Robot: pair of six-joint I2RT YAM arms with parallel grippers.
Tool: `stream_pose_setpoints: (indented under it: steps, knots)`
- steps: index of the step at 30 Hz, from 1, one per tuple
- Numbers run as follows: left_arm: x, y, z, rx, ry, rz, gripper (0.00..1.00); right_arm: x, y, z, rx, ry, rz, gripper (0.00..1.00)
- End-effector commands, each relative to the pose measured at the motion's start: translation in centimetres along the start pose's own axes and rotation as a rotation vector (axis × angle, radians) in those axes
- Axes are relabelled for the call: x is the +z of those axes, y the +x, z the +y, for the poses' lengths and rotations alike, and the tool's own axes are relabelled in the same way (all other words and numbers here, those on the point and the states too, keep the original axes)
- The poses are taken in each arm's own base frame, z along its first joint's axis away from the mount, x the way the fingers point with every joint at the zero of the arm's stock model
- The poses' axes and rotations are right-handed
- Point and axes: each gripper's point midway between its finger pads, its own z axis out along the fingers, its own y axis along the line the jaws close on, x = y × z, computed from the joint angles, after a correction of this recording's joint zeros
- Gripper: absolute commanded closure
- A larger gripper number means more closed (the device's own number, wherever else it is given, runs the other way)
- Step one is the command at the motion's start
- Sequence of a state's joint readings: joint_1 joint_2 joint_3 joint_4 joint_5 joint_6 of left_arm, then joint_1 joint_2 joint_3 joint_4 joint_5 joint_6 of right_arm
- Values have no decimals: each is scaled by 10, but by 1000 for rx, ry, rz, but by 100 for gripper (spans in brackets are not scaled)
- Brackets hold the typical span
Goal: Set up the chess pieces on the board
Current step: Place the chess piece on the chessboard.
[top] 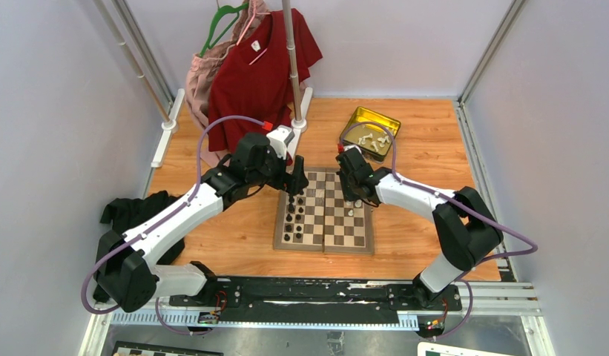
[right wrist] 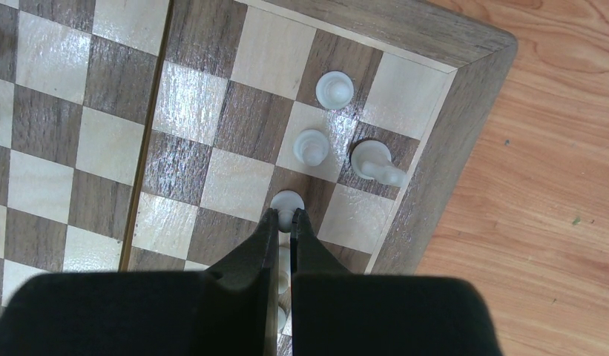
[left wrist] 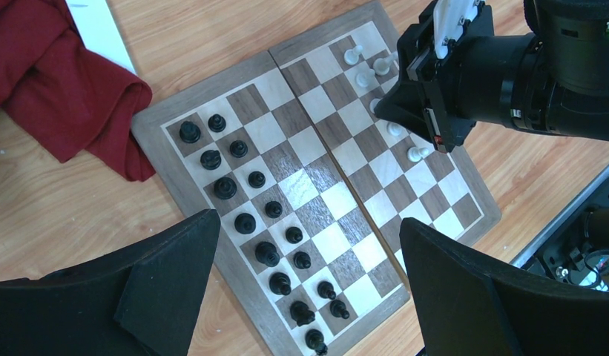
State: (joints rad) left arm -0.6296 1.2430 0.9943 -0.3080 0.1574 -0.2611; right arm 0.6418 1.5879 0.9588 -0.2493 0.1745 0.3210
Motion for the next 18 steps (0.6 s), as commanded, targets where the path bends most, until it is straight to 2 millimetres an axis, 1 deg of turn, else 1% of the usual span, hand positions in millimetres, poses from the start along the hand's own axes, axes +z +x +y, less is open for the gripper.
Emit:
stream_pose_setpoints:
  steps: [1,5,8,12,18]
  knots:
    - [0,-11,-3,18,16,-30,3,5,-3,-3,-2,9,-1,98]
    - [0,-10,-3,17,18,-29,3,4,-3,-2,-5,6,3,87]
    - [0,-9,-3,17,18,-30,3,3,-5,-2,-4,6,-2,81]
    - [0,-10,-3,17,20,-34,2,1,-8,-2,-7,7,-3,77]
    - [-1,-10,-4,18,21,-36,3,-1,-9,-2,-7,5,-4,75]
